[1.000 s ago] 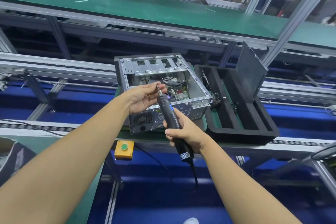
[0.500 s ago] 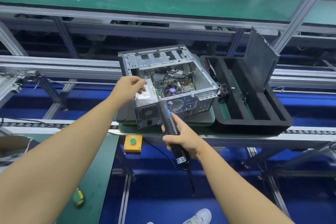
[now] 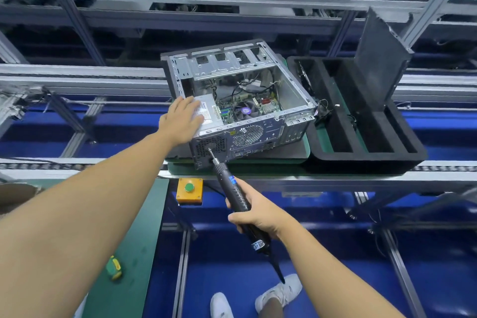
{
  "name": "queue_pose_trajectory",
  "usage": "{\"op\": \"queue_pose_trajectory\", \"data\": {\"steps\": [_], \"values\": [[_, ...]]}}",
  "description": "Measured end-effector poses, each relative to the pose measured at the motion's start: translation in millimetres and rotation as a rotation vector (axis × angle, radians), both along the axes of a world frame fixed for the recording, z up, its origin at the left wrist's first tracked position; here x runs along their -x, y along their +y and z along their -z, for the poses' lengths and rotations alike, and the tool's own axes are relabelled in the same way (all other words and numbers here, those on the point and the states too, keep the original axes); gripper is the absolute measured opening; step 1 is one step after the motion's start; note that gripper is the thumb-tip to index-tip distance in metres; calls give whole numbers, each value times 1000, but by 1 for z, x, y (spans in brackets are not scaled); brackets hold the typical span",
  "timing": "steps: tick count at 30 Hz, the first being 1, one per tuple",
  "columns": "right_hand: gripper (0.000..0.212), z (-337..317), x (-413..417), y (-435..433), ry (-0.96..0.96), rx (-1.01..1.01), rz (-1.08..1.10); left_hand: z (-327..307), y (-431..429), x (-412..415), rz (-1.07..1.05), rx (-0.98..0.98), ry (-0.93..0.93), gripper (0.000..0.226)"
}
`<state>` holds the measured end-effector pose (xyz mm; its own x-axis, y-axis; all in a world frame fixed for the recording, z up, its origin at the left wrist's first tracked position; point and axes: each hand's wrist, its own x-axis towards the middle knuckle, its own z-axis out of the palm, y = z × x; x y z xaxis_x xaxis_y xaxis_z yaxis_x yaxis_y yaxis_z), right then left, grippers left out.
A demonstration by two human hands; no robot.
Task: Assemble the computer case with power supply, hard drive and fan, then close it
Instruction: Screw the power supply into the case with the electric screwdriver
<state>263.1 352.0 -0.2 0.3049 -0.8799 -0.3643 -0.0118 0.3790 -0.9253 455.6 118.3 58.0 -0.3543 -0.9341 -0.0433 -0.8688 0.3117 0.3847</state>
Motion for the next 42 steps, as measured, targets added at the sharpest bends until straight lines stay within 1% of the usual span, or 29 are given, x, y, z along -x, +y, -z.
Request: {"op": "queue_pose_trajectory", "data": {"steps": [5,12,17,21,23,25,27,29,31,38,42], "values": [[88,-6,-13,-8,-10,29,-6,4,0,0,-27,63,51,47],[88,-14,-18,-16,5,35,0,3,2,2,-48,43,56,46],[84,-18,-17,-17,-7,30,11,-1,-1,4,-33,69,-3,45],[77,-20,-19,-17,-23,38,5,-5,-8,12,-52,72,-75,36],[76,-21,-18,-16,-14,39,-4,-6,-10,17,-48,128,-103,30],[78,-21,-17,-17,16,41,-1,-6,-10,18,-42,198,-90,27],[82,-21,-18,-17,90,59,-3,-3,-10,18,-53,239,-57,27],[88,-20,-19,-18,167,85,-9,-1,-10,18,-70,250,-27,27],[90,-19,-20,-19,184,93,-11,-1,-10,18,-78,246,-20,28],[90,-17,-18,-21,40,20,13,-1,-10,17,-75,259,-23,28],[87,-22,-16,-21,3,-4,6,0,-10,18,-66,280,-18,27]]}}
